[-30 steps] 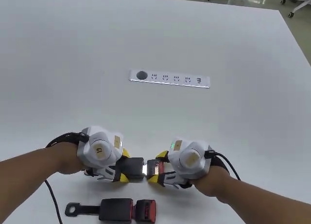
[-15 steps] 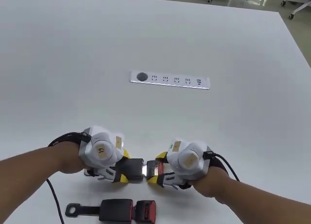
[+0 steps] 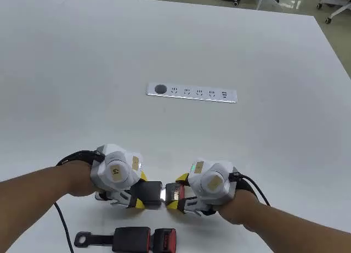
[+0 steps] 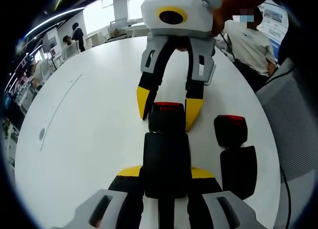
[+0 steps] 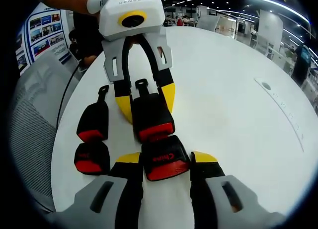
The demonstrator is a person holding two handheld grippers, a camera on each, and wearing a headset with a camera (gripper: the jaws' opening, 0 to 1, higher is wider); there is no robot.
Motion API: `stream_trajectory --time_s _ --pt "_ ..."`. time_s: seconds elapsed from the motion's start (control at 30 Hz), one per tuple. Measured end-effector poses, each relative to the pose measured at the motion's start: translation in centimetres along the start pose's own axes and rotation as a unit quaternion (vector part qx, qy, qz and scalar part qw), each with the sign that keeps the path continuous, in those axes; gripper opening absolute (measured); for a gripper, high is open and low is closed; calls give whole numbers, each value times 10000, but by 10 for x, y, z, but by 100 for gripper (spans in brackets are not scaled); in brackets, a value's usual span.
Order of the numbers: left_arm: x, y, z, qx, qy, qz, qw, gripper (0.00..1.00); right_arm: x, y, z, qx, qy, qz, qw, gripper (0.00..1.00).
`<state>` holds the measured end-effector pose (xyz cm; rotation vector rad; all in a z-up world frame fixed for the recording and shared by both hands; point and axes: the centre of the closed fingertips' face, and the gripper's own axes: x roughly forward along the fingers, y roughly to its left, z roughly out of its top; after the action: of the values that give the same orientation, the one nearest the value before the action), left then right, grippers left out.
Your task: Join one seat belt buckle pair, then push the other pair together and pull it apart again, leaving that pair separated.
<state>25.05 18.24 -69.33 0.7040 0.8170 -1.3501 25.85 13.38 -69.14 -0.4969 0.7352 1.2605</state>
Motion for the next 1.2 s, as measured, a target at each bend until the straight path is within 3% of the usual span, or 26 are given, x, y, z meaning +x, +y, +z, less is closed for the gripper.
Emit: stream_trajectory --time_s 0.33,1.2 --pt "-1 -1 1 -13 -4 4 10000 34 -1 -1 -4 -83 17 29 10000 34" --pt "-1 -1 2 -40 20 17 10000 34 -23 -11 -24 -38 -17 37 10000 35"
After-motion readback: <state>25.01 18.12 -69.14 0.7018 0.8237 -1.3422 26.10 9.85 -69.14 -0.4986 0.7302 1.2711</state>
